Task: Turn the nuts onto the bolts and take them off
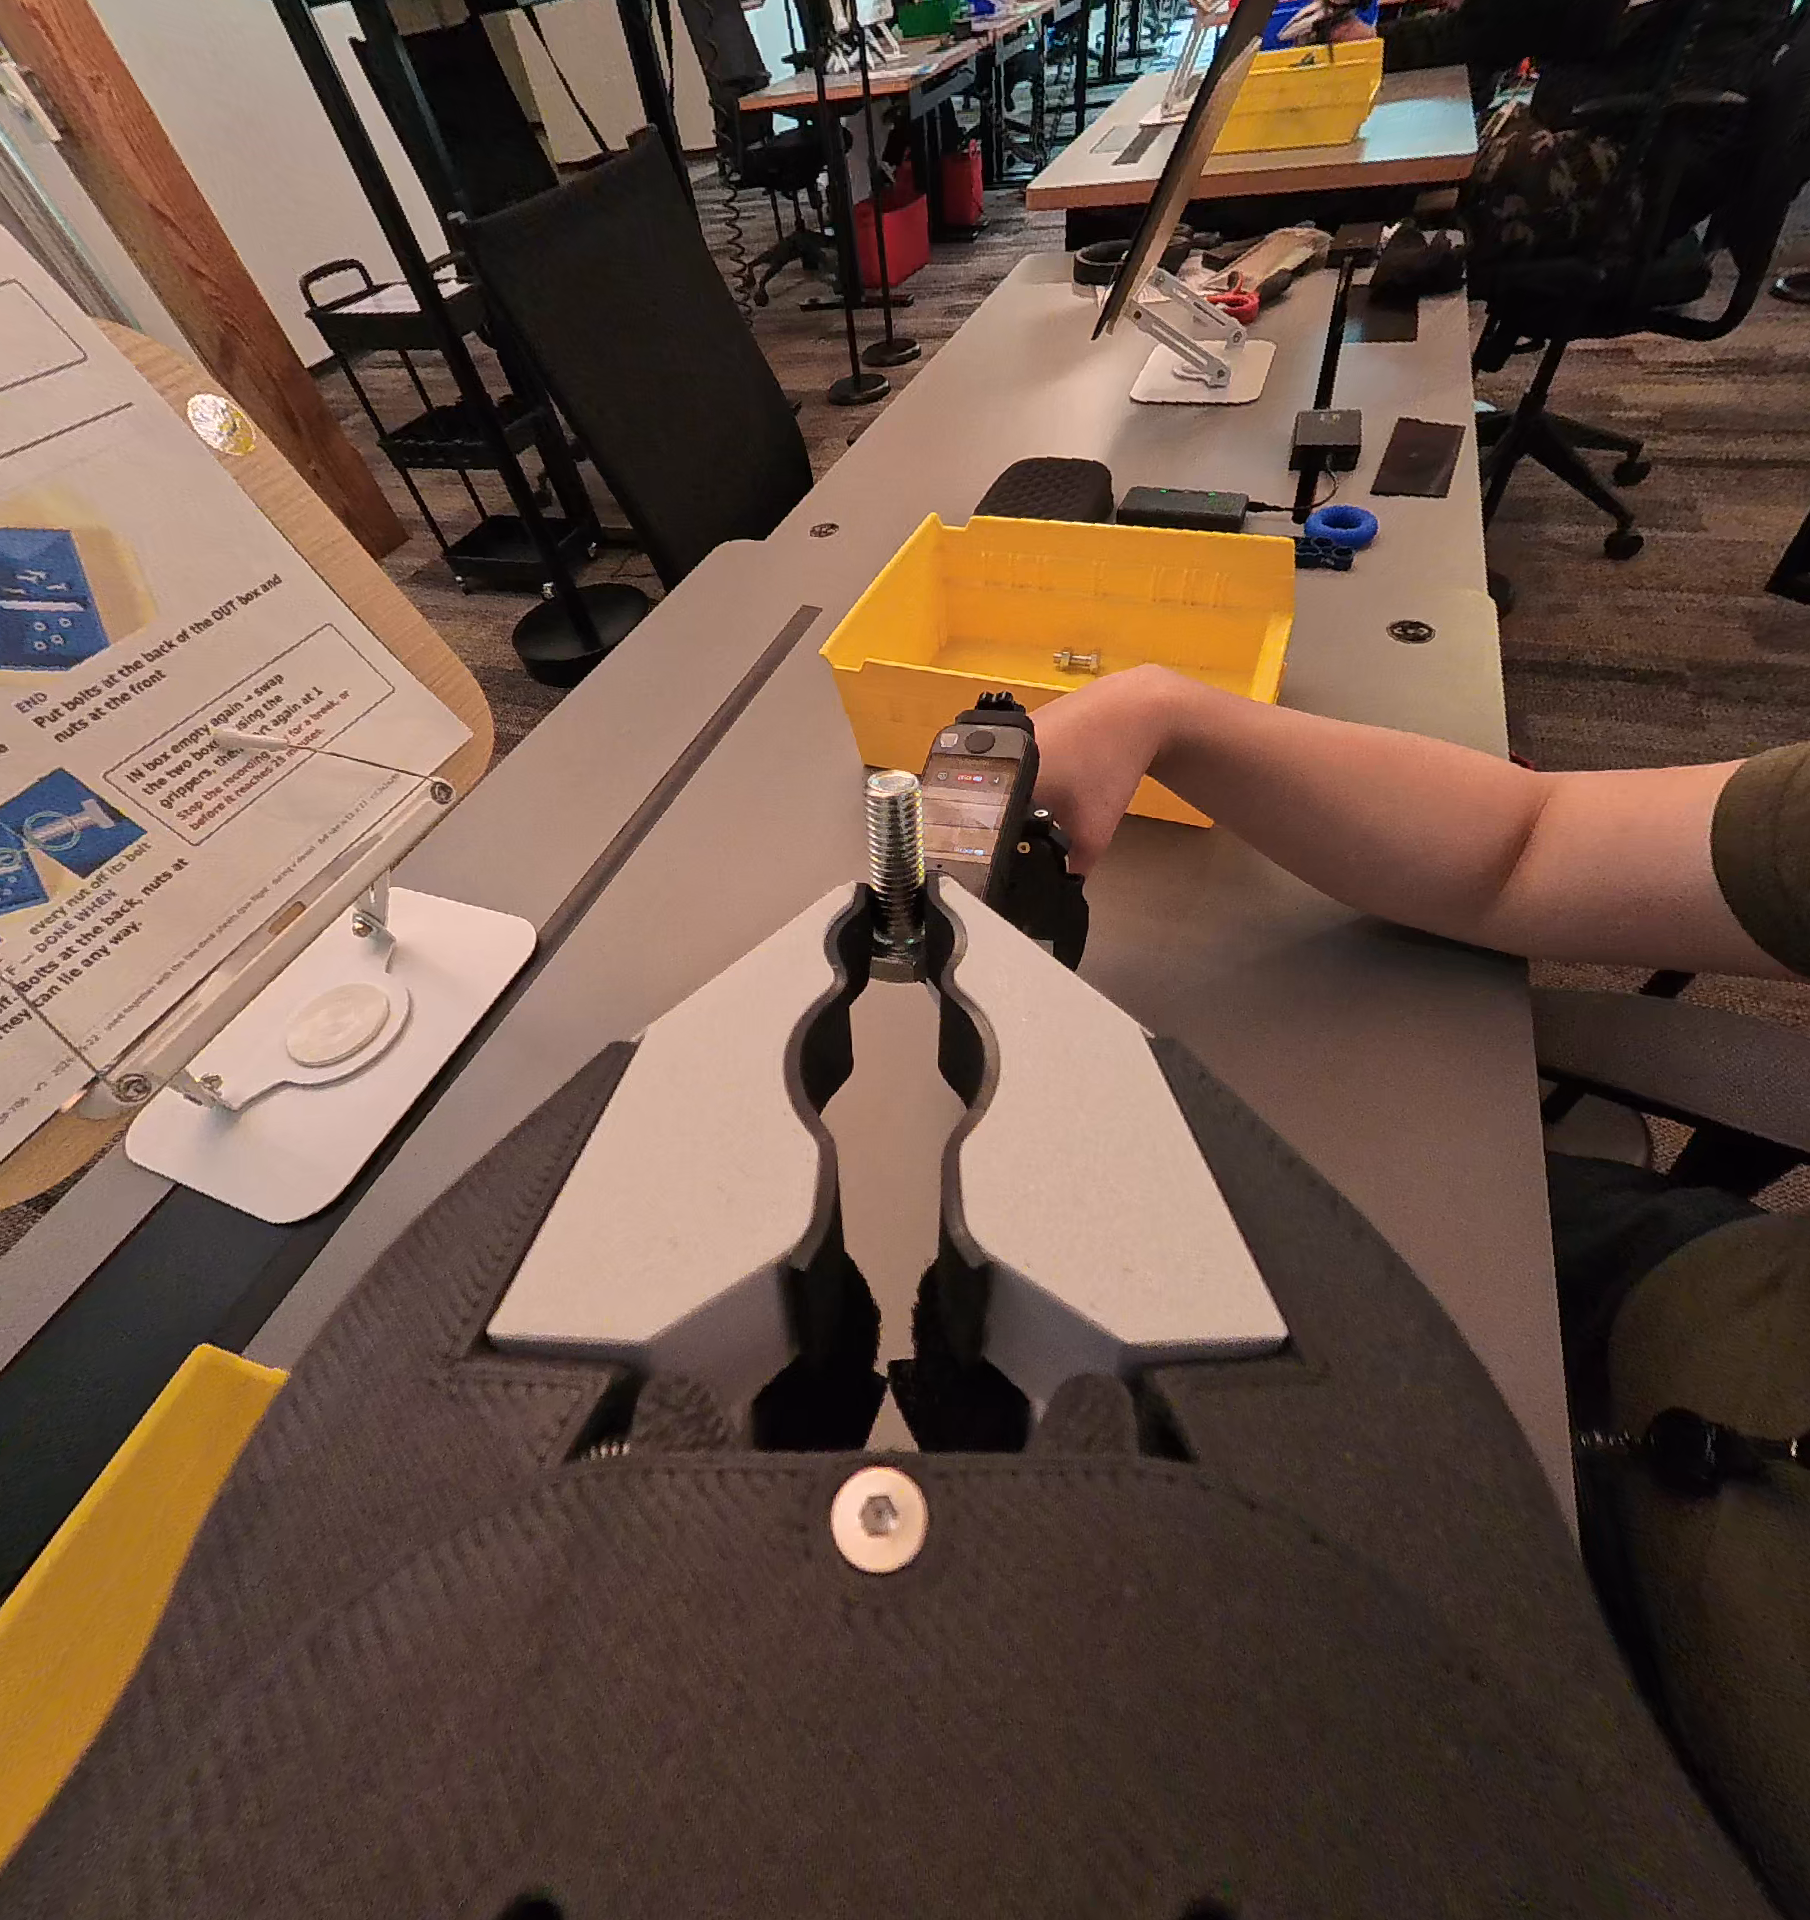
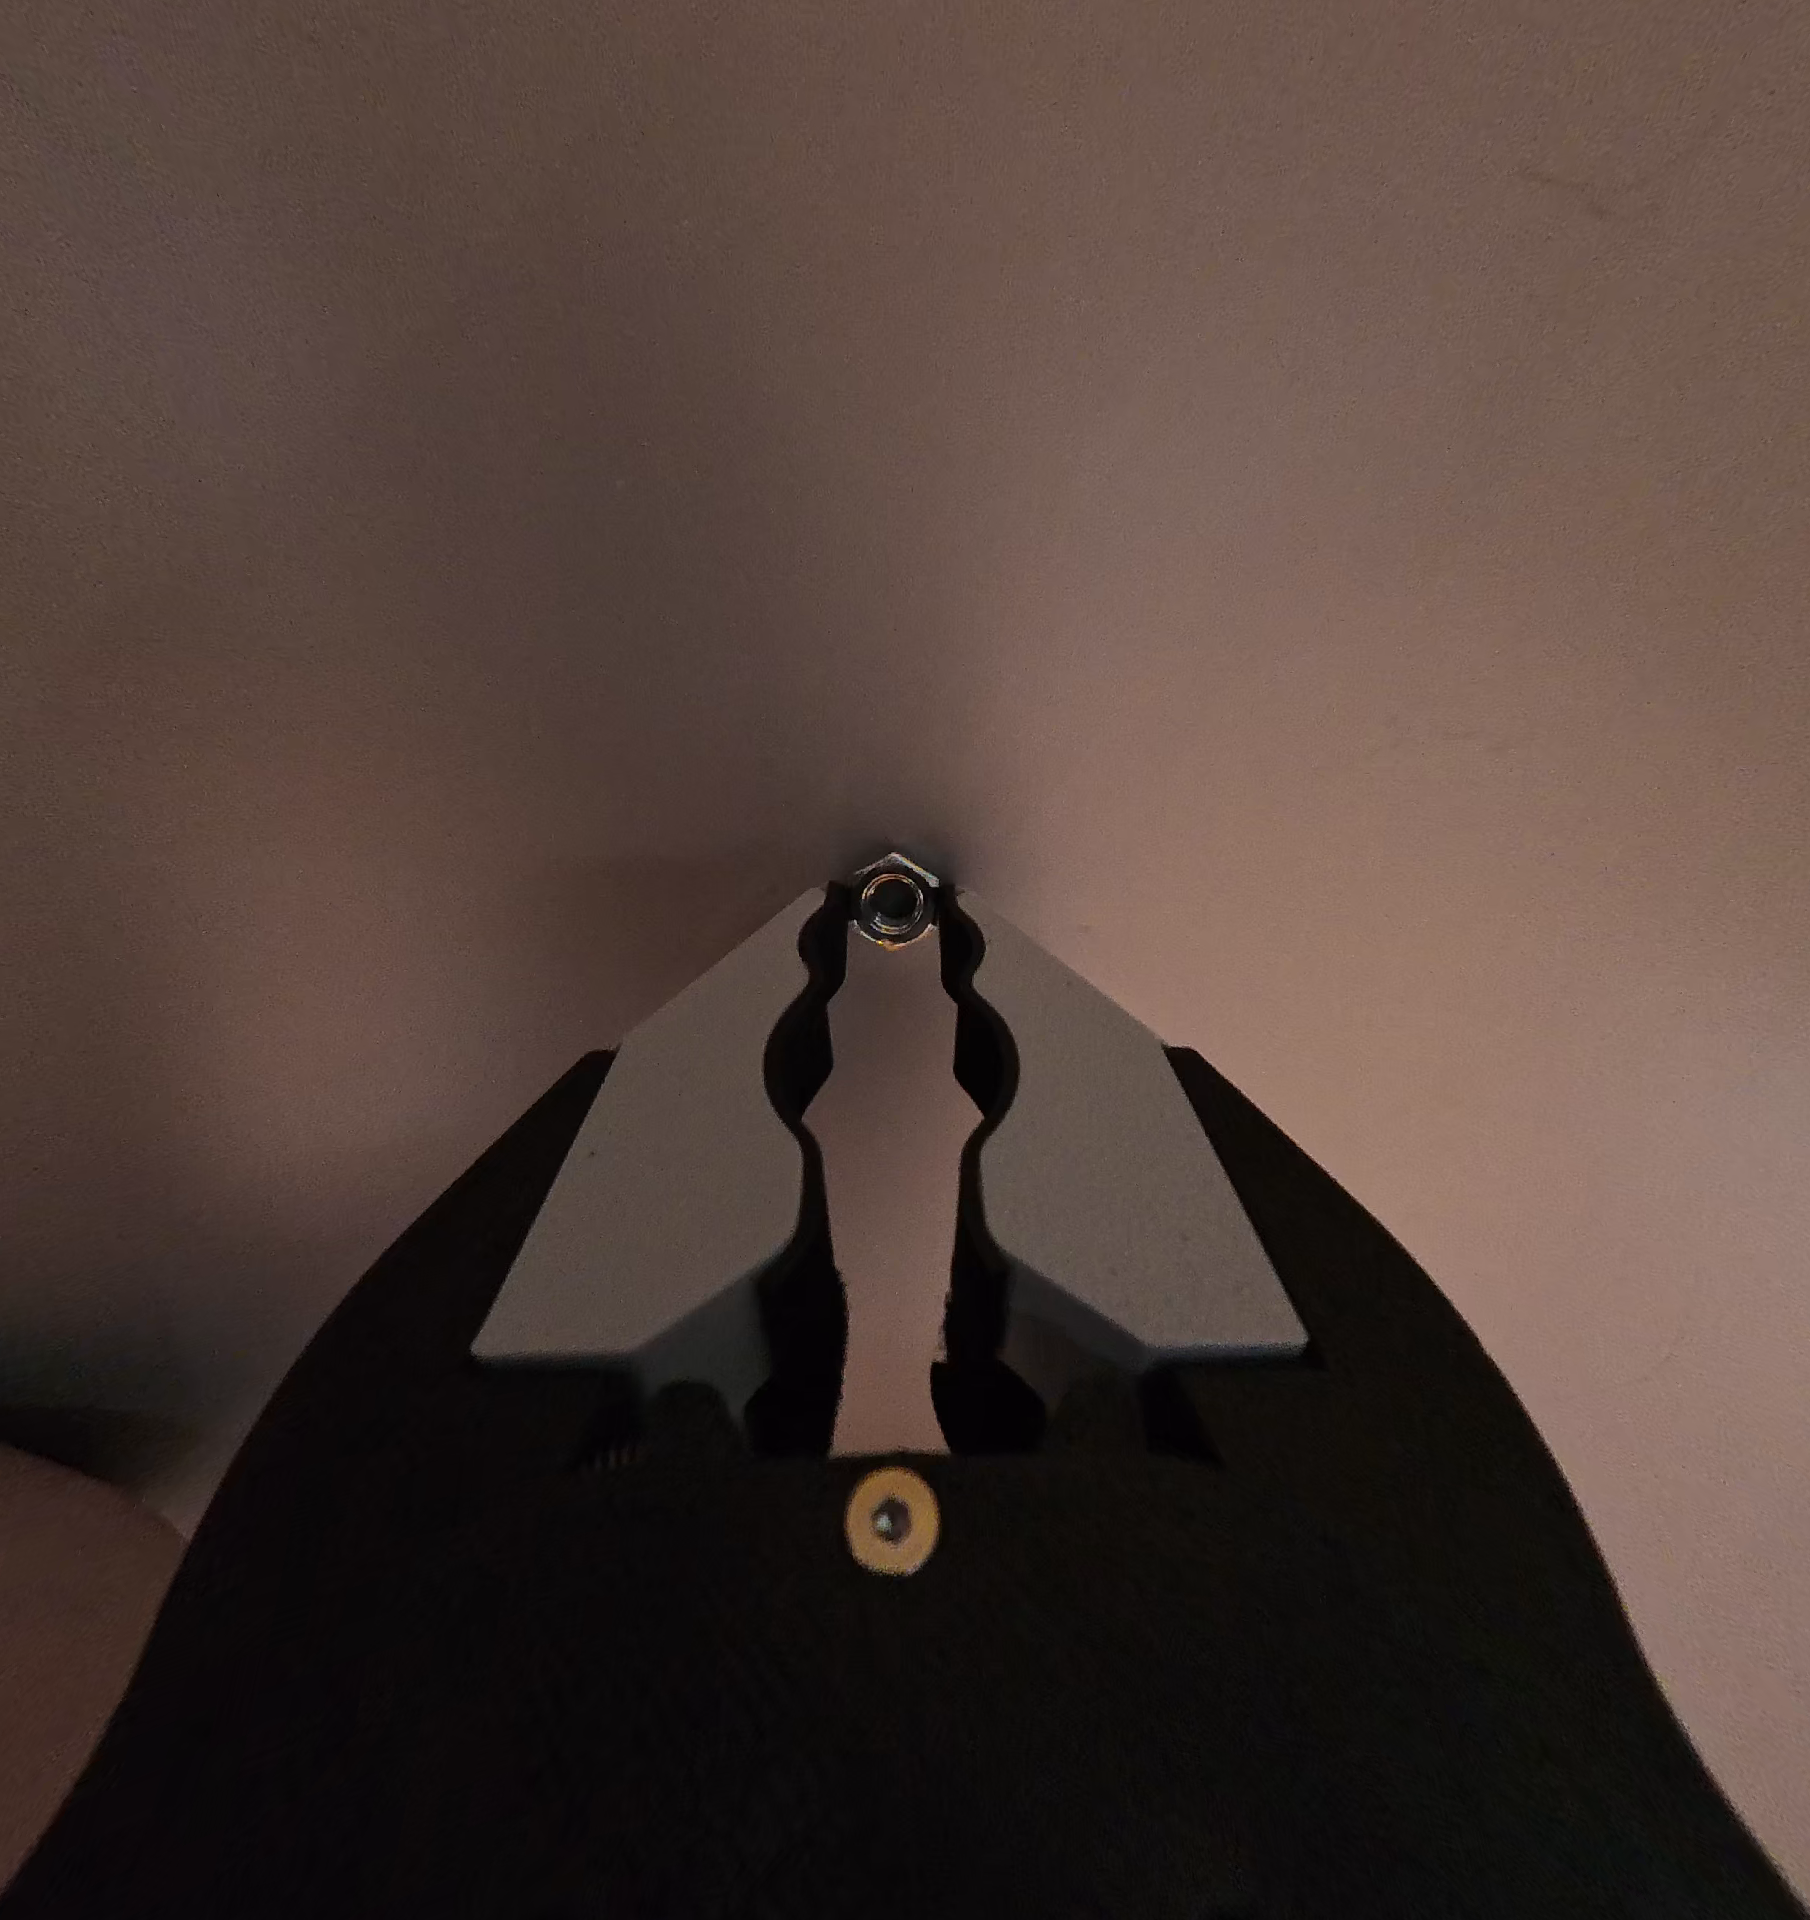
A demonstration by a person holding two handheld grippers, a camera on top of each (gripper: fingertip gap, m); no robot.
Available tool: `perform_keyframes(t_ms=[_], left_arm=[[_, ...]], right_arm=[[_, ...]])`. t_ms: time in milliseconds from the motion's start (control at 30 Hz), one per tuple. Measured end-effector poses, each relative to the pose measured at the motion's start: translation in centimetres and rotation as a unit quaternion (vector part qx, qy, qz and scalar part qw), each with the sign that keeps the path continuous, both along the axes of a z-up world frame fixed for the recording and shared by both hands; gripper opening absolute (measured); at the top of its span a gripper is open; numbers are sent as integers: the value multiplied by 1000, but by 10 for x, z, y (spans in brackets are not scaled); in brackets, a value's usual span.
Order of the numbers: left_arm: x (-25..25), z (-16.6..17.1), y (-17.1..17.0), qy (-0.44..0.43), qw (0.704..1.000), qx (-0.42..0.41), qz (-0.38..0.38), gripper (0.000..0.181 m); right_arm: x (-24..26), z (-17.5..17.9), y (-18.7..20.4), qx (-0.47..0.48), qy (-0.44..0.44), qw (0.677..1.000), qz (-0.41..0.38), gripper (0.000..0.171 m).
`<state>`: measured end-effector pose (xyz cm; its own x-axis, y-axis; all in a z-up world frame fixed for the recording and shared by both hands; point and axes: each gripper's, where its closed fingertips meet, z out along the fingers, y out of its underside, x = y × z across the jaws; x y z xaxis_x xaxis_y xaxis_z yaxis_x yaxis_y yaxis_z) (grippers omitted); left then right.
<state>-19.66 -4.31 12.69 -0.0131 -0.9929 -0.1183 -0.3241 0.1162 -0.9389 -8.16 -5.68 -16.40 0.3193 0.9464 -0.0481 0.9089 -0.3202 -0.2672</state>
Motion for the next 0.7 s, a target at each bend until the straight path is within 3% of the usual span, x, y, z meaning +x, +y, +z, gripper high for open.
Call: perform_keyframes(t_ms=[33,233,367,567,700], left_arm=[[0,0,0,1,1000,0,0,7],[7,-5,7,4,1000,4,13,7],[31,-20,30,21,996,47,72,6],[111,-73,22,11,996,86,33,7],[150,-111,11,-25,993,116,28,7]], right_arm=[[0,0,1,1,0,1000,0,16],[-5,16,5,29,27,999,7,16],[-3,70,6,112,83,990,10,16],[22,168,-10,258,161,952,-30,16],[45,193,-19,318,137,936,-58,16]])
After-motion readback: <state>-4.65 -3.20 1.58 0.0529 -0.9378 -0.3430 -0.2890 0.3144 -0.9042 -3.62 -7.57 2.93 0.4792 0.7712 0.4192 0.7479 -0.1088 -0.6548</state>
